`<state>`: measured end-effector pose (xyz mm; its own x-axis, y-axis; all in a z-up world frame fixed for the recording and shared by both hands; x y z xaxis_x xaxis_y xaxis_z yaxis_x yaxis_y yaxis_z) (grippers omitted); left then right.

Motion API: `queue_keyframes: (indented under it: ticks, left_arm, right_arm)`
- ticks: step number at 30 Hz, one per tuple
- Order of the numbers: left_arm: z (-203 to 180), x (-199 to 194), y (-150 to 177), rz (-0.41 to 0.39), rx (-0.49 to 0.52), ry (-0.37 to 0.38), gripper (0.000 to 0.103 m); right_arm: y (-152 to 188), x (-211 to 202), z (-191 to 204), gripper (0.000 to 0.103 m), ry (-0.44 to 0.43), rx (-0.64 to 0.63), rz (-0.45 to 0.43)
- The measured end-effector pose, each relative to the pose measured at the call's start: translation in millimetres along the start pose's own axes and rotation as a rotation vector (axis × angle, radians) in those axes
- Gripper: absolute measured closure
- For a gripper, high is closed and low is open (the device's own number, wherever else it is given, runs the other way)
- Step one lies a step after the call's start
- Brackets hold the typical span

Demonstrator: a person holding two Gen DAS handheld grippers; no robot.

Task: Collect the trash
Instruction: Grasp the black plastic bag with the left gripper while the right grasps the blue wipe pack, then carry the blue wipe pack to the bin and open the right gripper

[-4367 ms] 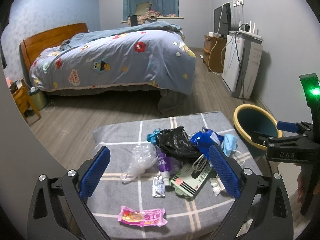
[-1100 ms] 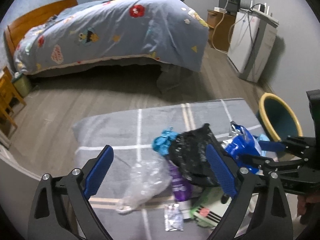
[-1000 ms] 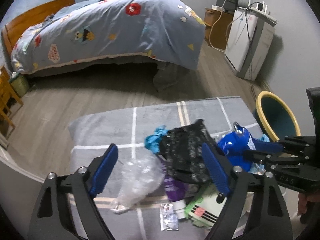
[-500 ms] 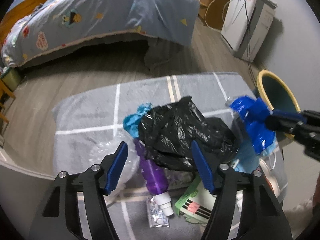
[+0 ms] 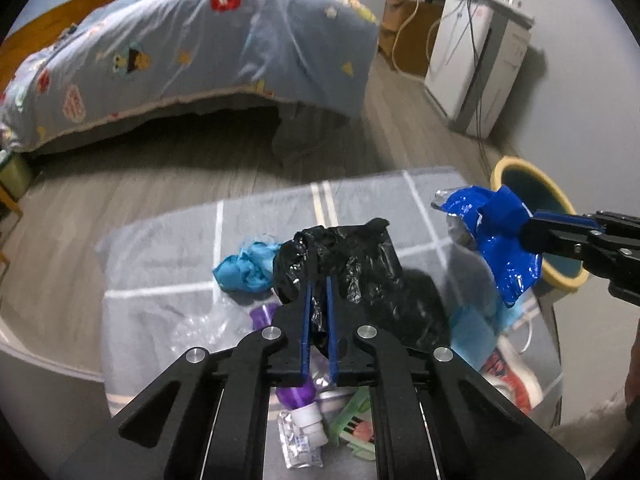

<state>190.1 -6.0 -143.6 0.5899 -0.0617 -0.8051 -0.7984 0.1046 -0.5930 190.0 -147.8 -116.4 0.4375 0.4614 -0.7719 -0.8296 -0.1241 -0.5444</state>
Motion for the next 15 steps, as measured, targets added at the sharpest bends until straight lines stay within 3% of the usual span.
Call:
queue_keyframes:
  ticks: [15]
  left_arm:
    - [-33, -81, -61, -0.266, 0.100, -0.014, 0.096]
  right_arm:
    - [-36, -59, -15, 0.084, -0.052, 0.053, -0.168]
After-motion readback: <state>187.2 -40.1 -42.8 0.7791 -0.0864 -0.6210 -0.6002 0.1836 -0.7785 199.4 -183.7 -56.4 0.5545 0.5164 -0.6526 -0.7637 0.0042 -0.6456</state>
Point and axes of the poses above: each gripper's, at about its wrist camera, not at the fingertips, and x roughly the way its jaws point, z to its left, y to its underside, the point moved 6 cm from there along x, roughly the way its jaws point, and after that the axes turned 5 degrees about -y, right-handed, at the moved point
